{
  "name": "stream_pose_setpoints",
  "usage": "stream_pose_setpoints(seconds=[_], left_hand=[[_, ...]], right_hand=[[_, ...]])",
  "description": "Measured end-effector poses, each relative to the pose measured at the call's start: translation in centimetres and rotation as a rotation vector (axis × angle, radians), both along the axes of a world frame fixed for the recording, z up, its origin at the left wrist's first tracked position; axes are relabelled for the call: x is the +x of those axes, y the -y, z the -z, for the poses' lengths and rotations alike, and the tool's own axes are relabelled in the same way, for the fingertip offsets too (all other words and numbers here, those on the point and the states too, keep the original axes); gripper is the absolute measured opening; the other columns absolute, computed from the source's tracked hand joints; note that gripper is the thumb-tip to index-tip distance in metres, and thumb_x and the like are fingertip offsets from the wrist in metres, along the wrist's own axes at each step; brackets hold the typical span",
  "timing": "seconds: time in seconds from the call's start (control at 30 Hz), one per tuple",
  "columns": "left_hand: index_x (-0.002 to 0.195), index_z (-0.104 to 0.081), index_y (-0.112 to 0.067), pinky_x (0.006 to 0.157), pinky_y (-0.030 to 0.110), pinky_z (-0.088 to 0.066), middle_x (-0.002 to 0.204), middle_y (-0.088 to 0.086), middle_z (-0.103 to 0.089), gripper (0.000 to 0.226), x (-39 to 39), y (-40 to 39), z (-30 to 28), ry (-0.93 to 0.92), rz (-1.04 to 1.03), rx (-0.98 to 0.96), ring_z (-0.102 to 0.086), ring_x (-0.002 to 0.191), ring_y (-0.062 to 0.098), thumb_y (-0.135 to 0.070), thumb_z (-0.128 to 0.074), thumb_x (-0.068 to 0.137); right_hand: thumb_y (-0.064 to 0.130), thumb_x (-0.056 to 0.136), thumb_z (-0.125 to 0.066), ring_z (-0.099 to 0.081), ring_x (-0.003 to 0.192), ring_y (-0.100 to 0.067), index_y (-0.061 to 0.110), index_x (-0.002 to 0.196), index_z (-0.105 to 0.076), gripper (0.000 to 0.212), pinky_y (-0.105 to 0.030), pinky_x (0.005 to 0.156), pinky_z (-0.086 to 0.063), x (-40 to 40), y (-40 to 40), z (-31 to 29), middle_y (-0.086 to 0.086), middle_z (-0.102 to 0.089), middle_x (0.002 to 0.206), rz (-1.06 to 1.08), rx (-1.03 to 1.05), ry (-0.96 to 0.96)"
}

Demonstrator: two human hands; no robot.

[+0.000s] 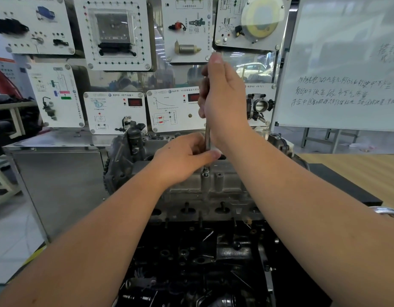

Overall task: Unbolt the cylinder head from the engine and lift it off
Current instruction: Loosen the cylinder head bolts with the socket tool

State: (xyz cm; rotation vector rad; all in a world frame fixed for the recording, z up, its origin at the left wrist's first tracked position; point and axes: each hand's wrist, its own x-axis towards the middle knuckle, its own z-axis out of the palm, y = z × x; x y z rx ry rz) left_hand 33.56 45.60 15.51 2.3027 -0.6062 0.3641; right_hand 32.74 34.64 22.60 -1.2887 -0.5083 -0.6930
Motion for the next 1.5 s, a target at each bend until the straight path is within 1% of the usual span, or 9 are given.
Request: stream_pose_setpoints(seconds=[0.2, 0.43, 0.6, 0.7, 0.93, 1.07, 1.23, 1.4, 1.5], left_hand=[[0.101, -0.068, -0.037, 0.086, 0.051, -0.06, 0.089, -0.019, -0.076, 0.021, 0.0, -0.5, 0.2, -0.068, 0.082, -0.034, -0.073, 0.088, 0.009, -0.054, -0.058, 0.092], [0.093, -0.064, -0.018, 0.082, 0.057, -0.055, 0.078, 0.002, -0.072, 0.063, -0.8, 0.1, -0.3, 0.031, 0.019, 0.021, -0.07, 0.078, 0.028, -0.075, -0.051, 0.069], [0.101, -0.066, -0.03, 0.086, 0.049, -0.057, 0.083, -0.028, -0.072, 0.022, -0.4, -0.5, -0.2, 0.002, 0.101, 0.009, -0.069, 0.078, -0.002, -0.049, -0.053, 0.101], [0.094, -0.068, -0.033, 0.087, 0.047, -0.057, 0.085, -0.024, -0.074, 0.02, -0.3, -0.6, -0.2, 0.021, 0.111, 0.032, -0.07, 0.08, 0.0, -0.042, -0.053, 0.103], [0.083, -0.064, -0.03, 0.076, 0.05, -0.056, 0.073, -0.013, -0.07, 0.033, -0.3, -0.1, -0.1, 0.095, 0.039, 0.008, -0.067, 0.07, 0.011, -0.062, -0.056, 0.082], [0.085, -0.063, -0.042, 0.08, 0.045, -0.057, 0.078, -0.022, -0.071, 0.019, -0.1, -0.3, -0.2, 0.047, 0.08, -0.002, -0.066, 0.072, 0.002, -0.059, -0.06, 0.079], [0.101, -0.07, -0.029, 0.092, 0.049, -0.055, 0.091, -0.009, -0.076, 0.014, 0.2, -0.9, -0.4, -0.023, 0.164, -0.018, -0.072, 0.087, 0.012, -0.04, -0.062, 0.099], [0.092, -0.069, -0.035, 0.079, 0.031, -0.051, 0.087, -0.019, -0.076, 0.02, 0.2, -0.7, -0.1, 0.026, 0.15, -0.035, -0.07, 0.082, 0.0, -0.053, -0.065, 0.083], [0.095, -0.069, -0.035, 0.082, 0.035, -0.055, 0.089, -0.015, -0.076, 0.034, 0.1, -0.6, -0.1, 0.03, 0.155, -0.053, -0.072, 0.085, 0.005, -0.061, -0.061, 0.075]], right_hand=[[0.043, 0.109, -0.035, -0.025, 0.046, -0.01, 0.013, 0.088, -0.062, 0.045, -0.026, 0.046, -0.02, -0.1, -0.2, -0.3, 0.008, -0.035, 0.052, -0.228, 0.02, -0.135], [0.04, 0.105, -0.047, -0.023, 0.049, -0.011, 0.02, 0.098, -0.05, 0.022, -0.024, 0.042, -0.023, 0.1, -0.3, 1.1, 0.01, -0.034, 0.055, -0.125, -0.009, 0.024], [0.043, 0.106, -0.039, -0.027, 0.045, -0.01, 0.014, 0.088, -0.056, 0.038, -0.022, 0.043, -0.024, 0.3, -0.2, 1.6, 0.007, -0.039, 0.054, -0.126, -0.006, 0.024], [0.049, 0.105, -0.036, -0.027, 0.041, -0.008, 0.013, 0.083, -0.056, 0.047, -0.019, 0.041, -0.023, 0.6, -0.3, 1.7, 0.011, -0.038, 0.05, -0.163, 0.009, -0.023], [0.048, 0.098, -0.045, -0.038, 0.053, -0.011, 0.025, 0.091, -0.048, 0.023, -0.03, 0.055, -0.035, 1.1, -0.4, 2.6, 0.01, -0.042, 0.059, 0.068, -0.064, 0.079], [0.041, 0.103, -0.042, -0.051, 0.061, -0.02, 0.019, 0.086, -0.055, 0.031, -0.044, 0.056, -0.046, 1.2, -0.2, 3.4, -0.003, -0.054, 0.067, 0.33, -0.116, 0.127], [0.045, 0.103, -0.037, -0.044, 0.052, -0.013, 0.022, 0.082, -0.063, 0.041, -0.036, 0.056, -0.037, 1.4, -0.4, 3.0, 0.009, -0.048, 0.054, 0.186, -0.126, 0.067], [0.059, 0.094, -0.04, -0.047, 0.065, -0.016, 0.032, 0.094, -0.054, 0.03, -0.036, 0.066, -0.039, 1.3, -0.7, 3.1, 0.007, -0.051, 0.069, 0.157, -0.114, 0.09], [0.056, 0.096, -0.043, -0.043, 0.062, -0.018, 0.03, 0.091, -0.049, 0.027, -0.038, 0.061, -0.038, 1.1, -0.5, 3.4, 0.005, -0.047, 0.069, 0.214, -0.115, 0.109]])
